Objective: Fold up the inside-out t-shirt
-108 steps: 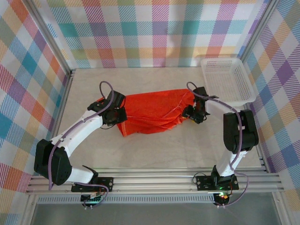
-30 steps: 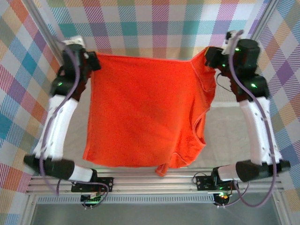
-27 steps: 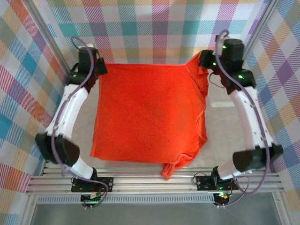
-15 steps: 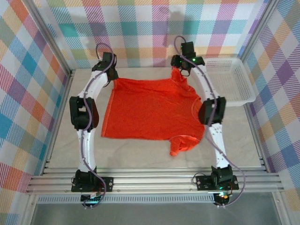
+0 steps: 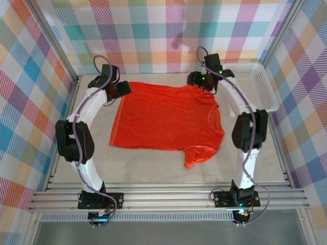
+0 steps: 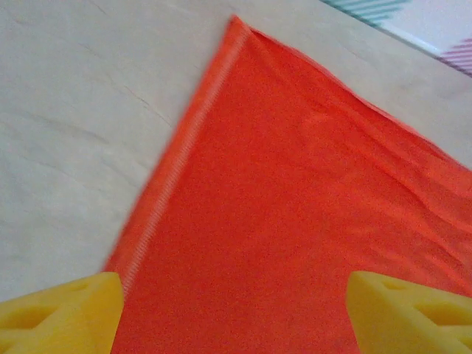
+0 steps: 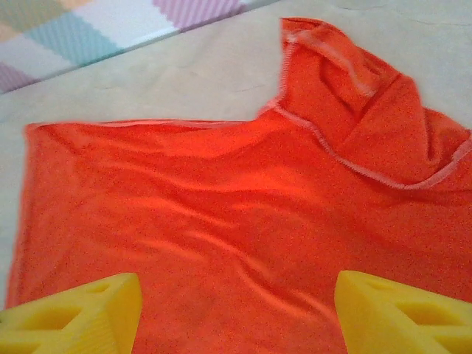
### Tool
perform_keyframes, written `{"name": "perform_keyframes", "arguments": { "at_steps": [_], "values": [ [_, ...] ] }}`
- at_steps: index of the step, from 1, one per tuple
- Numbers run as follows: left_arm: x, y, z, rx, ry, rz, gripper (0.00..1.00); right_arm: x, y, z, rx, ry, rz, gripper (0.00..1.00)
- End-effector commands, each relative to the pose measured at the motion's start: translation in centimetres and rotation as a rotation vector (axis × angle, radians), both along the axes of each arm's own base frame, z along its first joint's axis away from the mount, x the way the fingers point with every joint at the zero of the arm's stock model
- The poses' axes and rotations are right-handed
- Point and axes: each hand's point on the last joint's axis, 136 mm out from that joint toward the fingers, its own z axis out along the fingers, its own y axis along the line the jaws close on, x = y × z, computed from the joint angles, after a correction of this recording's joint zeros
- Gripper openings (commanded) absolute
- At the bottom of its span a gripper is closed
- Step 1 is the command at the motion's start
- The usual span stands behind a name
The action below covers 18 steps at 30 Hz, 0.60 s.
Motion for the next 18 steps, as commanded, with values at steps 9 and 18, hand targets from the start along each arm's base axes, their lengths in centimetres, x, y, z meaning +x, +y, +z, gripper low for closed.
{"name": "perform_keyframes", "arguments": {
  "at_steps": [9, 18],
  "values": [
    [-6.0, -2.5, -11.0, -0.158, 0.262, -0.013, 0.76, -13.6, 1.9, -11.9, 0.037, 0.302, 0.042, 0.71],
    [-12.9, 0.4, -15.4, -0.115, 0.358, 0.110, 0.76, -17.6, -1.4, -17.7, -0.088, 0.461, -0.007, 0.73]
  ]
}}
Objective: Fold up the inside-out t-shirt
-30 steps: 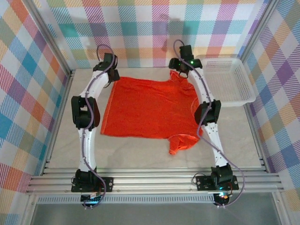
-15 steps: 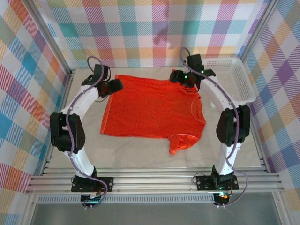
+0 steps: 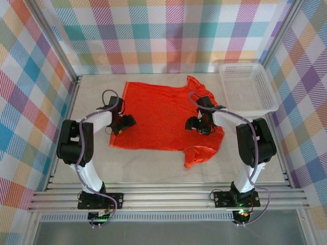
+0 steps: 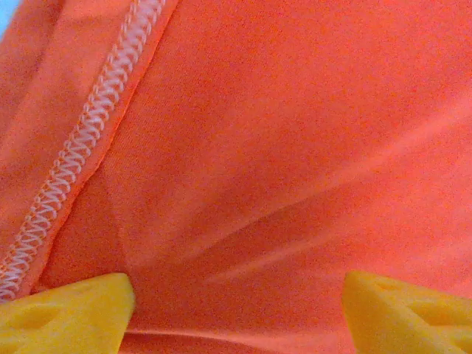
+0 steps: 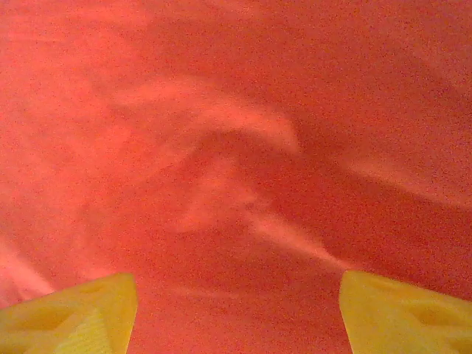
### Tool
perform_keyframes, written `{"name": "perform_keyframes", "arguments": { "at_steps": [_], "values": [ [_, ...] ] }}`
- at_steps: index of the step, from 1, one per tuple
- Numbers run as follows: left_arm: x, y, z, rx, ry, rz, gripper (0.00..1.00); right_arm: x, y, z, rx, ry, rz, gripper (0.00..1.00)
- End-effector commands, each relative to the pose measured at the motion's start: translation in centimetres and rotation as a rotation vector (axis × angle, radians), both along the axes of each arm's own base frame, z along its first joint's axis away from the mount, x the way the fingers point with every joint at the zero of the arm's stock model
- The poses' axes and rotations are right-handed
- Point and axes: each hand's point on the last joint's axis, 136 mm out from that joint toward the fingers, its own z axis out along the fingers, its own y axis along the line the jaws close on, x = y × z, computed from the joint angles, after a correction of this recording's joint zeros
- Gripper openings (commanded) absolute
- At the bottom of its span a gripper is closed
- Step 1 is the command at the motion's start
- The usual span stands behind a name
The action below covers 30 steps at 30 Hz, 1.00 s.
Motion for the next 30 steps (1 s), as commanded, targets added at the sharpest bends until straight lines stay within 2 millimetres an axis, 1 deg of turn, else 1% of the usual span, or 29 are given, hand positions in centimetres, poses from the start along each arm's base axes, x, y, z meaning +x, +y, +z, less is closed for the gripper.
{"name": "perform_keyframes", "arguments": {
  "at_steps": [1, 3, 5, 9, 11, 13, 14, 15, 16, 18, 20, 21, 22, 24, 27, 29, 30],
  "values": [
    [-2.7, 1.6, -0.7, 0.034, 0.033, 0.066, 0.76, -0.7, -1.0, -1.0, -0.029, 0.018, -0.029, 0.73],
    [-4.4, 2.3, -1.1, 0.062, 0.057, 0.077, 0.76, -0.6, -1.2, -1.8, -0.044, 0.033, -0.032, 0.73],
    [-6.0, 2.7, -1.2, 0.070, 0.067, 0.089, 0.76, 0.2, -1.3, -2.4, -0.056, 0.036, -0.032, 0.73],
    [-8.8, 2.5, -1.5, 0.023, 0.066, 0.120, 0.76, 3.3, -0.7, -4.0, -0.074, 0.049, -0.020, 0.73],
    [-10.0, 2.3, -1.8, 0.010, 0.070, 0.126, 0.76, 5.1, 0.1, -4.4, -0.068, 0.051, -0.008, 0.73],
    [-11.2, 2.3, -2.0, 0.017, 0.082, 0.126, 0.76, 7.1, 1.1, -4.5, -0.054, 0.046, 0.002, 0.73],
    [-11.8, 2.2, -2.0, 0.014, 0.087, 0.128, 0.76, 8.5, 1.4, -4.4, -0.060, 0.039, 0.006, 0.73],
    [-12.2, 2.1, -1.9, 0.006, 0.085, 0.125, 0.76, 9.3, 1.6, -4.1, -0.067, 0.030, 0.012, 0.73],
    [-12.6, 1.9, -1.6, 0.001, 0.080, 0.126, 0.76, 10.4, 1.6, -3.8, -0.080, 0.026, 0.020, 0.73],
    [-13.1, 1.8, -0.8, 0.001, 0.056, 0.124, 0.76, 11.6, 1.4, -3.1, -0.112, 0.031, 0.030, 0.74],
    [-13.0, 2.2, 0.2, 0.017, 0.028, 0.133, 0.77, 11.5, 0.6, -2.6, -0.134, 0.034, 0.023, 0.74],
    [-12.8, 2.5, 0.7, 0.034, 0.010, 0.138, 0.77, 10.8, 0.1, -2.4, -0.143, 0.037, 0.019, 0.74],
    [-12.5, 2.7, 1.2, 0.048, -0.004, 0.140, 0.78, 10.0, -0.4, -2.3, -0.147, 0.042, 0.013, 0.74],
    [-11.7, 3.0, 1.9, 0.069, -0.022, 0.136, 0.78, 7.8, -1.7, -2.5, -0.158, 0.049, -0.009, 0.75],
    [-10.3, 2.6, 2.9, 0.071, -0.026, 0.111, 0.77, 4.0, -4.1, -3.2, -0.167, 0.064, -0.048, 0.75],
    [-9.6, 2.6, 4.0, 0.077, -0.041, 0.102, 0.77, 3.1, -4.4, -3.0, -0.169, 0.059, -0.037, 0.75],
    [-9.2, 2.7, 4.8, 0.079, -0.057, 0.100, 0.76, 3.1, -4.4, -2.5, -0.171, 0.052, -0.024, 0.74]
  ]
}}
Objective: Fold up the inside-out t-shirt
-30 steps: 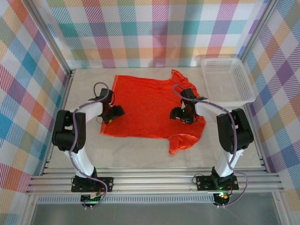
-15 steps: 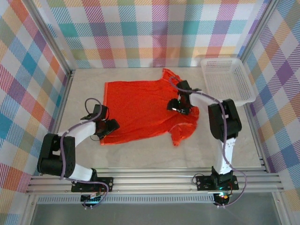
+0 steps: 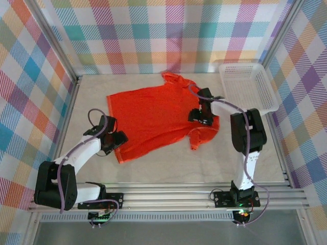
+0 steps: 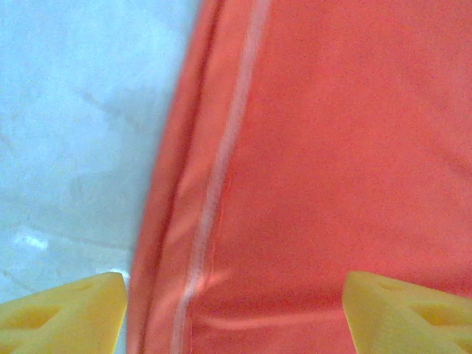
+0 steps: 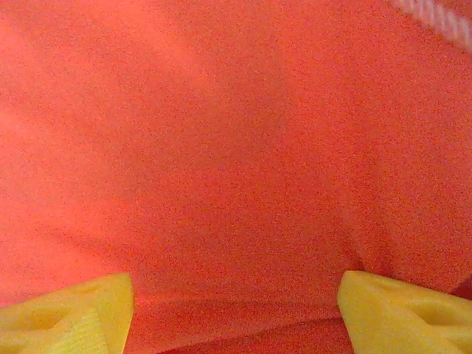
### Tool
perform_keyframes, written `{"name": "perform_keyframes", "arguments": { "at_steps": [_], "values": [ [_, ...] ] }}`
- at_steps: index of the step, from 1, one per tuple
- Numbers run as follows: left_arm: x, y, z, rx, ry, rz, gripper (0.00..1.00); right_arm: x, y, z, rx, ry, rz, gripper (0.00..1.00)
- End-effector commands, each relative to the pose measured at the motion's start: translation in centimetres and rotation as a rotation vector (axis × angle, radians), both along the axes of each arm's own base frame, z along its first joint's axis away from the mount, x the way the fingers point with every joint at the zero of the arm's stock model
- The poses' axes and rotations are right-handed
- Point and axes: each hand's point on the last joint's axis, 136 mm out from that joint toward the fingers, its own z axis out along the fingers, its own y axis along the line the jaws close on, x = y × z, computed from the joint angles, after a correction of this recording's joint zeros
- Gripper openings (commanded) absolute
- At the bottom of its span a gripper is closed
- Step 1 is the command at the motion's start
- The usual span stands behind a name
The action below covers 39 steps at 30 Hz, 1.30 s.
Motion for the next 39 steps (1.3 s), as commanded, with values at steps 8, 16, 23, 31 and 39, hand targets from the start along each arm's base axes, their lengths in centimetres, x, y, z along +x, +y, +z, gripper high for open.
{"name": "perform_keyframes", "arguments": {
  "at_steps": [8, 16, 23, 31, 39],
  "values": [
    [2.1, 4.6, 6.6, -0.042, -0.073, 0.155, 0.75, -0.2, 2.7, 8.0, 0.003, -0.109, 0.086, 0.63],
    [1.5, 5.7, 5.3, -0.185, -0.054, 0.279, 0.69, -3.7, 15.9, 9.8, 0.062, -0.231, 0.309, 0.57],
    [1.3, 9.5, 4.3, -0.274, -0.030, 0.506, 0.67, -7.7, 28.5, 7.4, 0.088, -0.249, 0.517, 0.58],
    [1.0, 13.0, 3.3, -0.371, -0.047, 0.681, 0.67, -11.5, 37.8, 5.1, 0.051, -0.292, 0.703, 0.61],
    [1.0, 12.6, 3.3, -0.400, -0.058, 0.653, 0.63, -13.1, 39.5, 1.0, -0.034, -0.234, 0.743, 0.58]
  ]
}}
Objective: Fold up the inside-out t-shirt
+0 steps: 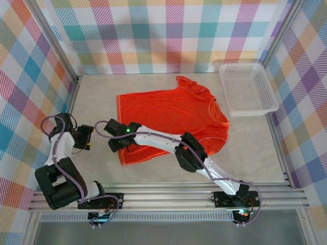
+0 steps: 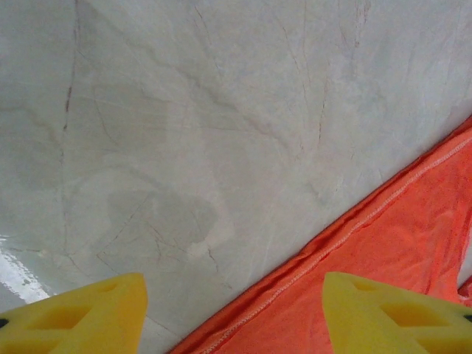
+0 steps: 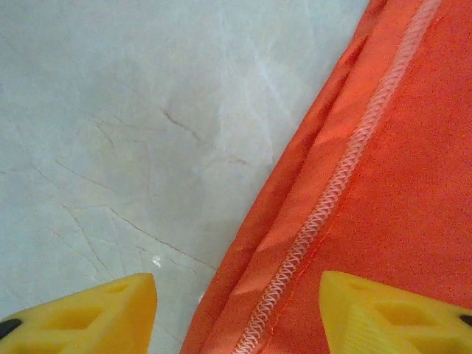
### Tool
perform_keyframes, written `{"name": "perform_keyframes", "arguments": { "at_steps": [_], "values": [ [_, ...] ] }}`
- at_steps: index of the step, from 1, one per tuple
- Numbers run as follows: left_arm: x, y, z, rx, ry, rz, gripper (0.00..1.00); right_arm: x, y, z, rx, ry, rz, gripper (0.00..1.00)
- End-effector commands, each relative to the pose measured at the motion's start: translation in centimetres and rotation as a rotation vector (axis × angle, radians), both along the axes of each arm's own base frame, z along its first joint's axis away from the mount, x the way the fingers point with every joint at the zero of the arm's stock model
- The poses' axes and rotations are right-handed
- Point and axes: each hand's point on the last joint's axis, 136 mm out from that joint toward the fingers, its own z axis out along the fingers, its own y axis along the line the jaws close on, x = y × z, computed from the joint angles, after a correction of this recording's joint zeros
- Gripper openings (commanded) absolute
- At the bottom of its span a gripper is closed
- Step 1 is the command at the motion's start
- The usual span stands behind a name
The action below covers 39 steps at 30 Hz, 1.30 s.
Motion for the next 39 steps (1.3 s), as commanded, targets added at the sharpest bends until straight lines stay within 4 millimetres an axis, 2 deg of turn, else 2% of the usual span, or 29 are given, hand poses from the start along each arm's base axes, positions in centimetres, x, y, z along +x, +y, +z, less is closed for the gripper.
{"name": "perform_keyframes", "arguments": {
  "at_steps": [1, 5, 8, 14, 16, 18, 23, 24, 26, 29, 34, 39],
  "values": [
    [-0.1, -0.3, 0.5, -0.022, -0.034, -0.002, 0.63, 0.2, -1.9, -2.0, -0.100, 0.014, -0.022, 0.54],
    [0.0, -0.5, 0.7, -0.024, -0.046, -0.007, 0.61, 0.0, -2.1, -2.4, -0.106, 0.024, -0.026, 0.42],
    [0.0, -0.5, 0.8, -0.028, -0.052, -0.007, 0.60, -0.1, -2.1, -2.7, -0.107, 0.026, -0.024, 0.38],
    [0.0, -0.6, 1.1, -0.025, -0.059, -0.015, 0.58, 0.0, -1.9, -2.2, -0.095, 0.021, -0.021, 0.09],
    [-0.1, -0.6, 1.1, -0.018, -0.060, -0.018, 0.58, 0.0, -1.9, -1.9, -0.091, 0.020, -0.019, 0.02],
    [-0.2, -0.6, 1.2, -0.013, -0.057, -0.024, 0.59, 0.1, -1.9, -1.4, -0.088, 0.015, -0.022, 0.00],
    [-0.4, -0.6, 1.1, -0.004, -0.050, -0.033, 0.58, -0.4, -1.8, 0.1, -0.057, 0.029, -0.006, 0.02],
    [-0.4, -0.6, 1.1, -0.003, -0.051, -0.034, 0.58, -0.6, -1.7, 0.3, -0.049, 0.040, 0.001, 0.15],
    [-0.4, -0.6, 1.2, -0.003, -0.051, -0.035, 0.58, -1.3, -1.6, 0.5, -0.044, 0.057, 0.015, 0.29],
    [-0.4, -0.5, 1.3, 0.004, -0.051, -0.037, 0.58, -2.3, -1.6, 0.2, -0.061, 0.064, 0.035, 0.36],
    [-0.4, -0.5, 1.2, 0.005, -0.049, -0.036, 0.58, -3.8, -1.9, -0.3, -0.101, 0.059, 0.056, 0.38],
    [-0.4, -0.5, 1.2, 0.007, -0.048, -0.038, 0.57, -5.1, -2.0, 0.6, -0.093, 0.052, 0.071, 0.40]
  ]
}}
